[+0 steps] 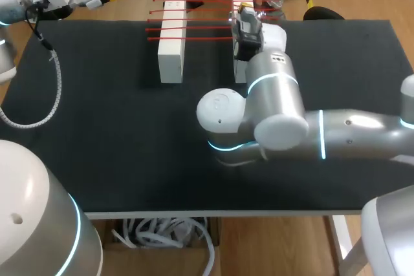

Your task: Grab the tape and strap the tape.

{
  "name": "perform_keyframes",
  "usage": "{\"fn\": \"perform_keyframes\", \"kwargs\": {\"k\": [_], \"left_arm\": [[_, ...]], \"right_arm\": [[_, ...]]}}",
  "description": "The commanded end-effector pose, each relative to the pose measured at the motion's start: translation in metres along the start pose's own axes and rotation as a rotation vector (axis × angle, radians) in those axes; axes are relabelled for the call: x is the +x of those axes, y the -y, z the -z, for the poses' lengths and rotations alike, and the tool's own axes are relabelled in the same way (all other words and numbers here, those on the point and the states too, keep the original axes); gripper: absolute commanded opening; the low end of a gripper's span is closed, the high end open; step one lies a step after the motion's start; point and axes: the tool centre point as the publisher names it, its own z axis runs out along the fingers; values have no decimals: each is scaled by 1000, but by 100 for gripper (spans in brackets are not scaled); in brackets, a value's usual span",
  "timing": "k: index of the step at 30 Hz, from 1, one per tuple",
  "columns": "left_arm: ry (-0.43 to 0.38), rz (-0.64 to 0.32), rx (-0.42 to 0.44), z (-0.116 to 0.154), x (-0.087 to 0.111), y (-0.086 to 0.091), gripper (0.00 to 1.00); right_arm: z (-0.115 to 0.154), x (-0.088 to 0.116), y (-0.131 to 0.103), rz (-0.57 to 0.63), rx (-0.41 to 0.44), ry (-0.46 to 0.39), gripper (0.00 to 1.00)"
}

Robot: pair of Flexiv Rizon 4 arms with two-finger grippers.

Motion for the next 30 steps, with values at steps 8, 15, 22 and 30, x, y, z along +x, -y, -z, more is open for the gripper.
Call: {"fn": "perform_keyframes", "kwargs": {"k": [8, 15, 22, 30], "left_arm": [[0, -2, 1, 0, 0, 0, 0], [0, -2, 1, 0, 0, 0, 0], [0, -2, 1, 0, 0, 0, 0], [0, -2, 1, 0, 0, 0, 0]], "right_arm": [[-11, 12, 26, 611, 7, -246, 0], [-11, 29, 15, 749, -39, -325, 0], [-14, 48, -10, 814, -83, -358, 0], [-17, 63, -4, 927, -28, -411, 0]]}}
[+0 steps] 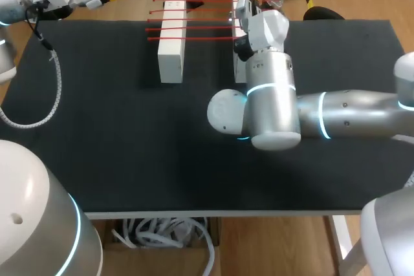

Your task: Grab the tape and strap the tape.

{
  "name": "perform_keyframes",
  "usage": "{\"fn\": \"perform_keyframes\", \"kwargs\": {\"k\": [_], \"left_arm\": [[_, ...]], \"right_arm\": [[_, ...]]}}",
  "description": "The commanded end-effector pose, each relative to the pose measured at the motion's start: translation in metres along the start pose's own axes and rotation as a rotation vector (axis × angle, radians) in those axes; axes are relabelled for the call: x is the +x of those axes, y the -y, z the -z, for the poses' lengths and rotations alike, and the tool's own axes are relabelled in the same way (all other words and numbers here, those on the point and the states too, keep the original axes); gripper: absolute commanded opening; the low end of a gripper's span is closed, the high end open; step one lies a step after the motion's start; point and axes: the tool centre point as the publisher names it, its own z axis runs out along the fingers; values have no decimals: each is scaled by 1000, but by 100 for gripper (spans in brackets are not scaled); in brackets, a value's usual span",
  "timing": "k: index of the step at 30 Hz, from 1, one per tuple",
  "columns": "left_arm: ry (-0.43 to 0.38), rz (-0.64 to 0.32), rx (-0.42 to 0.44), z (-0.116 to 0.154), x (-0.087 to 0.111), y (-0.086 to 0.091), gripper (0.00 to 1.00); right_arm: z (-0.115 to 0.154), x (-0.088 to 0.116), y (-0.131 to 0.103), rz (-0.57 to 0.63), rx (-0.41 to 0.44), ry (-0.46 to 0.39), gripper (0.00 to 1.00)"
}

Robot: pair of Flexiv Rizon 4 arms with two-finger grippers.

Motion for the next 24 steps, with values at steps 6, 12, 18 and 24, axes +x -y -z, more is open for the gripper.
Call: {"fn": "perform_keyframes", "kwargs": {"k": [6, 12, 18, 24], "left_arm": [[0, -2, 1, 0, 0, 0, 0], [0, -2, 1, 0, 0, 0, 0], [0, -2, 1, 0, 0, 0, 0], [0, -2, 1, 0, 0, 0, 0]], "right_arm": [[-14, 18, -14, 103, 53, -111, 0], [-19, 33, -19, 146, 102, -158, 0], [-20, 33, -20, 142, 108, -157, 0], [-20, 33, -20, 142, 108, -157, 0]]}}
